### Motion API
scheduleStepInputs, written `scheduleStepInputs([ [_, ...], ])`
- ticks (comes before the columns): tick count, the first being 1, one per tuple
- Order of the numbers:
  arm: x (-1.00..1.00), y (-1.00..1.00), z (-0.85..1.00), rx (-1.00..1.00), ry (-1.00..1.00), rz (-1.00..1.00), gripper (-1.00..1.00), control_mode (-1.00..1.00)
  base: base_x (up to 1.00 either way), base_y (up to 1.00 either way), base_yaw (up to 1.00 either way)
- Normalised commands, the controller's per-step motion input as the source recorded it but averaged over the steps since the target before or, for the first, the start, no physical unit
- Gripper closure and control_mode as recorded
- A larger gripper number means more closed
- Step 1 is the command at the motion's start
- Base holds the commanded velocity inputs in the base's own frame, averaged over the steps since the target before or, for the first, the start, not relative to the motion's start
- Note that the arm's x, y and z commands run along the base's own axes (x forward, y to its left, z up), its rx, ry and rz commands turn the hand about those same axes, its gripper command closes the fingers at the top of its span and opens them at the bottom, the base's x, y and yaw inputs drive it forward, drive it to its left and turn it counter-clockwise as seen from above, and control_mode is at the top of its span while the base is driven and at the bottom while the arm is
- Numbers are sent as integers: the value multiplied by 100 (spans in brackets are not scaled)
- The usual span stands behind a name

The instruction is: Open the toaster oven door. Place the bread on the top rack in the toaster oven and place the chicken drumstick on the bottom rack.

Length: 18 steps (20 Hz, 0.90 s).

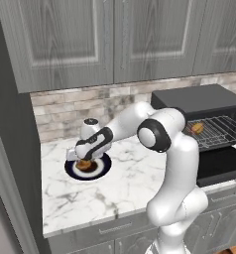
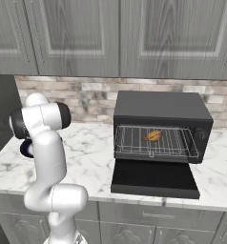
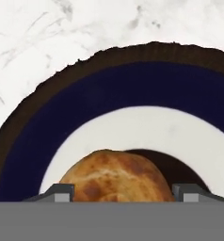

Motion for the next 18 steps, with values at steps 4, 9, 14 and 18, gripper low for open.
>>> scheduleStepInputs([
  [4,0,23,-37,6,0,-18,100,-100,0,0,0],
  [9,-9,-1,-2,8,2,-16,100,-100,0,0,0],
  [14,-10,-5,8,8,5,-16,100,-100,0,0,0],
  [18,-8,-2,11,9,3,-14,100,-100,0,0,0],
])
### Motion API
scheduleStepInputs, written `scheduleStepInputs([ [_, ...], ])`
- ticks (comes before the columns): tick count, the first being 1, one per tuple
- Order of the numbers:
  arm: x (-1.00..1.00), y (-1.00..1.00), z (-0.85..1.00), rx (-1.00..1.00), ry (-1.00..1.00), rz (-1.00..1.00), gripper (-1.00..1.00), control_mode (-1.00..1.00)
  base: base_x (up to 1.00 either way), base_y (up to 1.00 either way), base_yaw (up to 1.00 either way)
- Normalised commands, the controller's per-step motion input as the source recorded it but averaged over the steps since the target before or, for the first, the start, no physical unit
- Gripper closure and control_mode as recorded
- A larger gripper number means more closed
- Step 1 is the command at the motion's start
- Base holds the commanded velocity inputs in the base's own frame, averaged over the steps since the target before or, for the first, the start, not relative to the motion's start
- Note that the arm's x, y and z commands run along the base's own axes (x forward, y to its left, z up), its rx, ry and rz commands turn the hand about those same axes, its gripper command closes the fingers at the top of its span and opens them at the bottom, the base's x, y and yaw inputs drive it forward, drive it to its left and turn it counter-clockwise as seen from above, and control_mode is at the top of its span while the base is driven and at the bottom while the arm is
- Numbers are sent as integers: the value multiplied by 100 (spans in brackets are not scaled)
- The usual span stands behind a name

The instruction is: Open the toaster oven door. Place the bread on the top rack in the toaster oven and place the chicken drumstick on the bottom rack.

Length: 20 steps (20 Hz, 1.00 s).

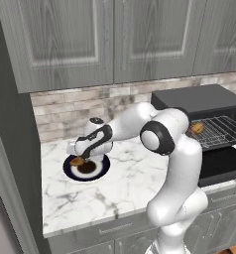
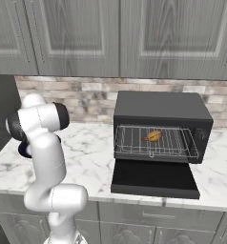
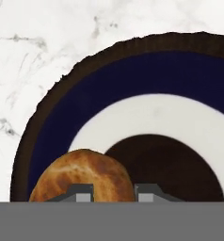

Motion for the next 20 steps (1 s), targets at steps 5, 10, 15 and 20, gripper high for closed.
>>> scheduleStepInputs([
  [5,-11,-3,15,9,1,-11,100,-100,0,0,0],
  [10,-46,-18,12,6,0,-7,100,-100,0,0,0],
  [15,-56,-31,16,2,-1,-1,100,-100,0,0,0],
  [20,-42,-44,35,1,0,0,100,-100,0,0,0],
])
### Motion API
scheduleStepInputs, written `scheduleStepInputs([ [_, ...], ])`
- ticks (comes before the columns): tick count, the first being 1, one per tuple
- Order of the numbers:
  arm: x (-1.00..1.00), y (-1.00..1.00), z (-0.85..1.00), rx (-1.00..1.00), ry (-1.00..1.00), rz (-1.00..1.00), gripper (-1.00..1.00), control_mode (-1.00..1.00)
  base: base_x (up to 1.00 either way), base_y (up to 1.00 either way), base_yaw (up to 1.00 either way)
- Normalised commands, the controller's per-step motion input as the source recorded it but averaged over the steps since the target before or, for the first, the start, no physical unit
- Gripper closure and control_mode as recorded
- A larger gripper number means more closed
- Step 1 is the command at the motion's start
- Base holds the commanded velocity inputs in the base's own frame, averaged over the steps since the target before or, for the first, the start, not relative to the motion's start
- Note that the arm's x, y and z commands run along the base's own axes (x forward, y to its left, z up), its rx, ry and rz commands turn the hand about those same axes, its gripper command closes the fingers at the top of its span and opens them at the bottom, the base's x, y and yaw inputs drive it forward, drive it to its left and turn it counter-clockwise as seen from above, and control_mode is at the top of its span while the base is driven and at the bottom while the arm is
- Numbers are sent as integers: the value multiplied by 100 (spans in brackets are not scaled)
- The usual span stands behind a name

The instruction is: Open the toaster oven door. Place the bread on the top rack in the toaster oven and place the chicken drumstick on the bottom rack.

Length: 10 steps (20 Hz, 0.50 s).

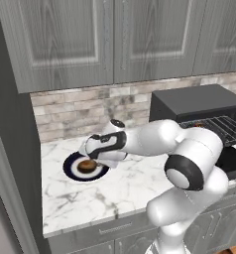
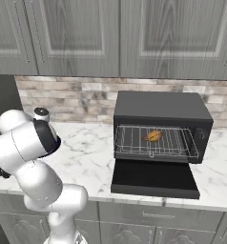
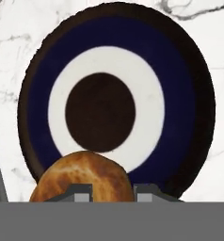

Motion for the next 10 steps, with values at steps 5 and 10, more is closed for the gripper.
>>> scheduleStepInputs([
  [5,-36,-44,47,0,0,0,100,-100,0,0,0],
  [10,-38,-40,51,-1,0,4,100,-100,0,0,0],
])
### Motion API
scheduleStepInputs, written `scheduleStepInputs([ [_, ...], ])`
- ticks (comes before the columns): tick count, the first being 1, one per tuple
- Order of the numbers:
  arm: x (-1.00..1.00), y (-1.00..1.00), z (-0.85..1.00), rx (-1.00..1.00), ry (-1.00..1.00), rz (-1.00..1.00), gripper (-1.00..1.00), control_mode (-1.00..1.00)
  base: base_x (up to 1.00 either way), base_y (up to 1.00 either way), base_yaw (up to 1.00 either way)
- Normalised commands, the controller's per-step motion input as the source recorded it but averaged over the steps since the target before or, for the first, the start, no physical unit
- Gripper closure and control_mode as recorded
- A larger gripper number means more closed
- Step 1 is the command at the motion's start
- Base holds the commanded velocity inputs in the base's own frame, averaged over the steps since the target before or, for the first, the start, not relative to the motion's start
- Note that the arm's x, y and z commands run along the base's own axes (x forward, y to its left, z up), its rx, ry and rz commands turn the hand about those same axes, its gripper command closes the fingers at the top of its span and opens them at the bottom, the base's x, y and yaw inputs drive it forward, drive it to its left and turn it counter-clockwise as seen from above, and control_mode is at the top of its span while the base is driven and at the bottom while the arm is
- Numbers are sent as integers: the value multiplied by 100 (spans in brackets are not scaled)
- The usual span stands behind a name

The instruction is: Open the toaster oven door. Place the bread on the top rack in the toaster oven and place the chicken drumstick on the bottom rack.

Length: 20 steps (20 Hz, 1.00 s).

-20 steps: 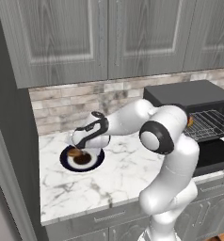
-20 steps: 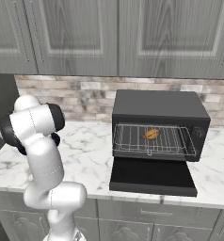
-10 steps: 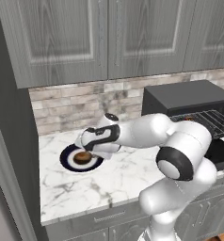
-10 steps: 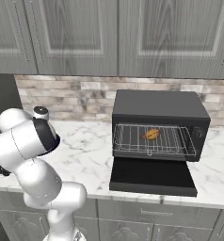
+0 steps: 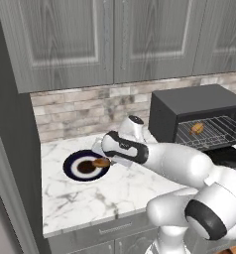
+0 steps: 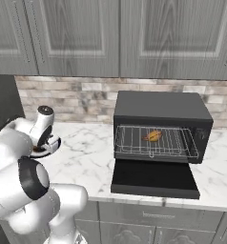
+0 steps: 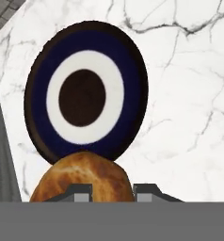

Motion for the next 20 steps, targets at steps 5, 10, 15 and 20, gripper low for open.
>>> scheduleStepInputs([
  [5,-35,-37,55,-4,0,7,100,-100,0,0,0],
  [10,-34,-37,48,-10,-1,6,100,-100,0,0,0],
  [15,-32,-47,34,-11,-2,1,100,-100,0,0,0],
  [20,-24,-54,35,-6,0,0,100,-100,0,0,0],
])
